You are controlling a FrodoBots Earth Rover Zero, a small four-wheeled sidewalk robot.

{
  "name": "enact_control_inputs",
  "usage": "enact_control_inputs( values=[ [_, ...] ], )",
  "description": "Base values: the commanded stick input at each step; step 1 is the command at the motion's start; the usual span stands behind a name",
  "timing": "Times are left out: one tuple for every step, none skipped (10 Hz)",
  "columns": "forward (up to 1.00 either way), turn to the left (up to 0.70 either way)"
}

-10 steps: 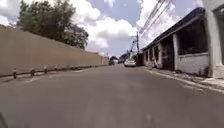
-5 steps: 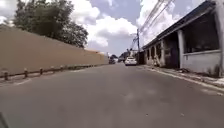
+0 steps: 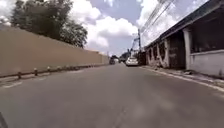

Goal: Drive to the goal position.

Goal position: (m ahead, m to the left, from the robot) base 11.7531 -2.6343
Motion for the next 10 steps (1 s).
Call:
enact_control_inputs(
  values=[
    [1.0,0.0],
    [1.0,0.0],
    [1.0,0.0],
    [1.0,0.0],
    [1.0,0.0],
    [1.0,0.0],
    [1.0,0.0],
    [1.0,0.0],
    [1.0,0.0],
    [1.0,0.0]
  ],
)
